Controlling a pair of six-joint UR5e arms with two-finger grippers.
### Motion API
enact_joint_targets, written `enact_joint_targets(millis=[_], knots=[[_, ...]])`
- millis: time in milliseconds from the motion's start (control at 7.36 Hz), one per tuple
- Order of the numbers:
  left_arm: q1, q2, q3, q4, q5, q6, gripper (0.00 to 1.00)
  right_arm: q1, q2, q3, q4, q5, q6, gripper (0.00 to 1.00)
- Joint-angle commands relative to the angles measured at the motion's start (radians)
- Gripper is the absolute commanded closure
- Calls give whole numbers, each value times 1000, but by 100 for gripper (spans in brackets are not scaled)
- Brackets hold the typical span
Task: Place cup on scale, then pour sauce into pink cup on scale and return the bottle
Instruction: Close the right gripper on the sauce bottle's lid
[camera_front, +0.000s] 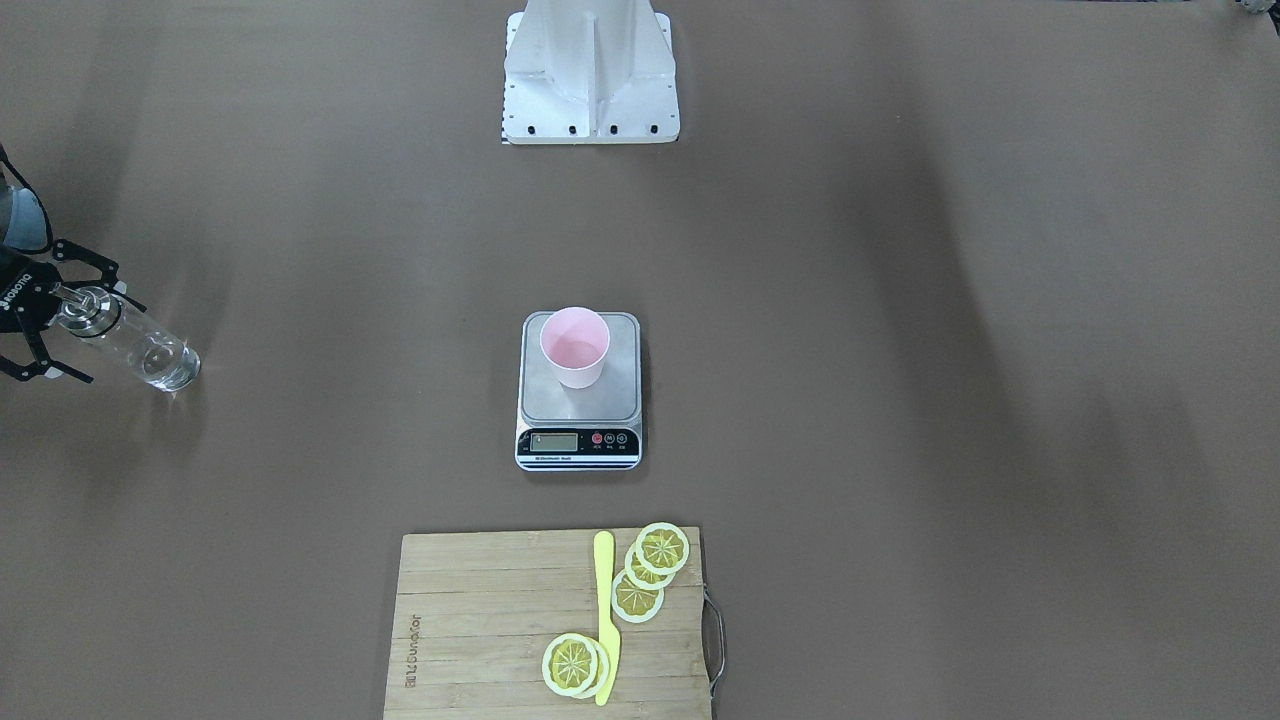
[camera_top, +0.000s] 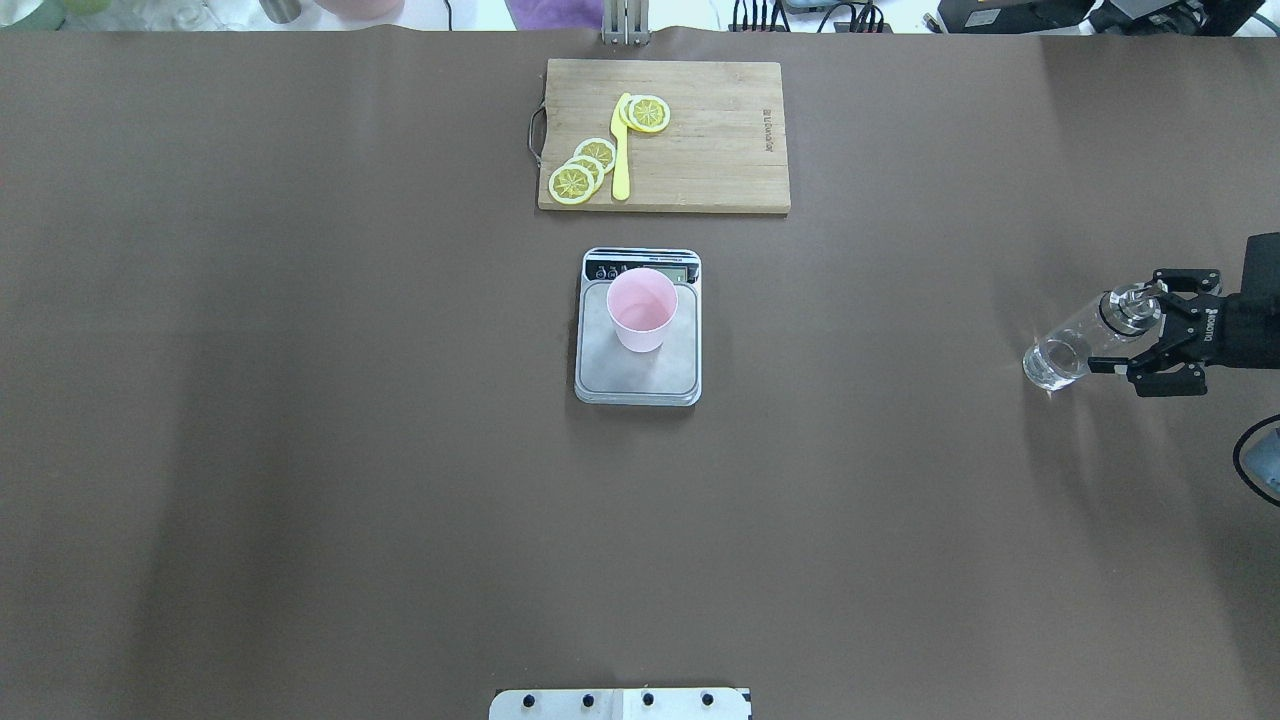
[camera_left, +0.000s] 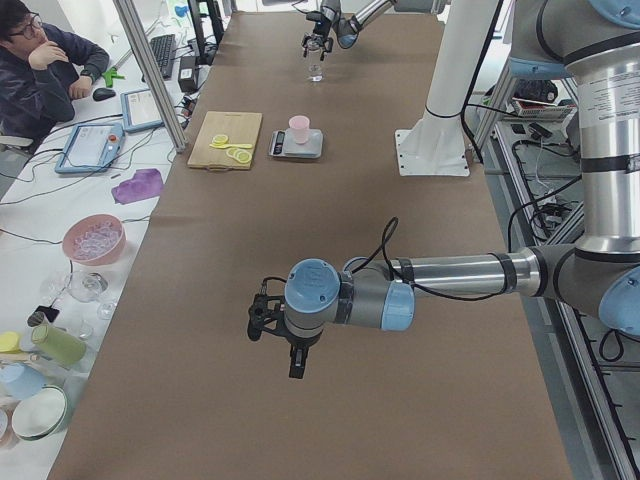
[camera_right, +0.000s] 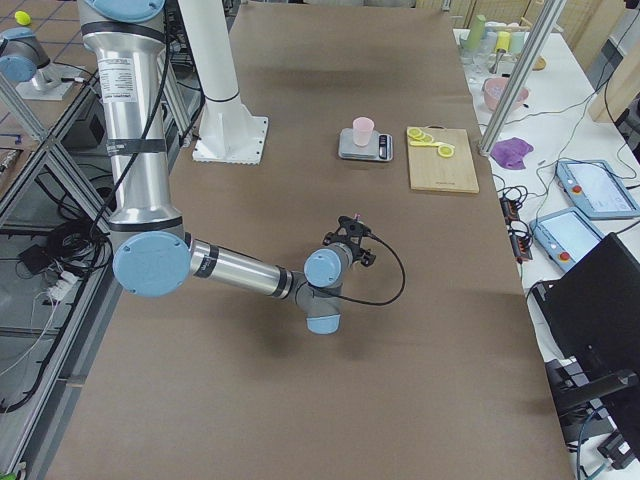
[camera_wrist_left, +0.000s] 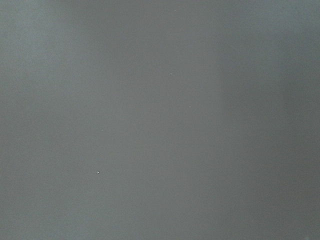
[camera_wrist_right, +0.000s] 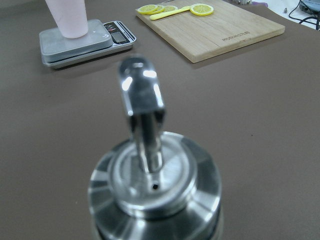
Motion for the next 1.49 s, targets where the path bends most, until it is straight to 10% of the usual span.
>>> enact_joint_targets(millis=[0, 1087, 1359], knots=[[0, 0, 0, 0, 0, 0, 2, -26, 6, 0, 1, -23, 0, 1], [0, -3, 0, 0, 0, -2, 2, -42, 6, 0, 3, -29, 0, 13], [0, -3, 0, 0, 0, -2, 2, -42, 6, 5, 3, -25, 2, 59]])
